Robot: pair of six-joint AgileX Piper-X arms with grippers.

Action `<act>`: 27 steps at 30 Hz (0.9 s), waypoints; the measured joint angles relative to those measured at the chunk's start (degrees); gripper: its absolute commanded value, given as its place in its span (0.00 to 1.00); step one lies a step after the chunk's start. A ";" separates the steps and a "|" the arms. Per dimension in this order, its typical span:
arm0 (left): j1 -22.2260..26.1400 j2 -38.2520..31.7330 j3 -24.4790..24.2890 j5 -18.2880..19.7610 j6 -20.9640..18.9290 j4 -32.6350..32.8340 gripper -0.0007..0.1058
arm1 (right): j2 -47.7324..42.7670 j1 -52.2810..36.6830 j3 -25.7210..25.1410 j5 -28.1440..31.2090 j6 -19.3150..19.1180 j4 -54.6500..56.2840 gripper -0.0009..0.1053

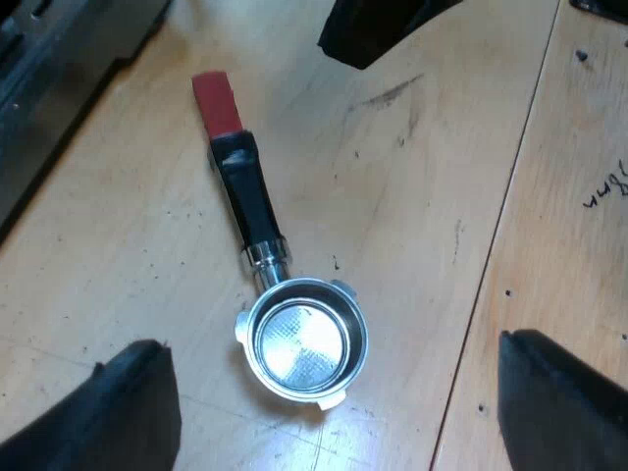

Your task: Put the handle in the coffee machine

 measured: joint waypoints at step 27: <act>-10.09 6.45 0.90 -5.22 0.98 -8.24 0.66 | 14.78 -0.32 -7.91 0.48 -0.99 -1.84 0.65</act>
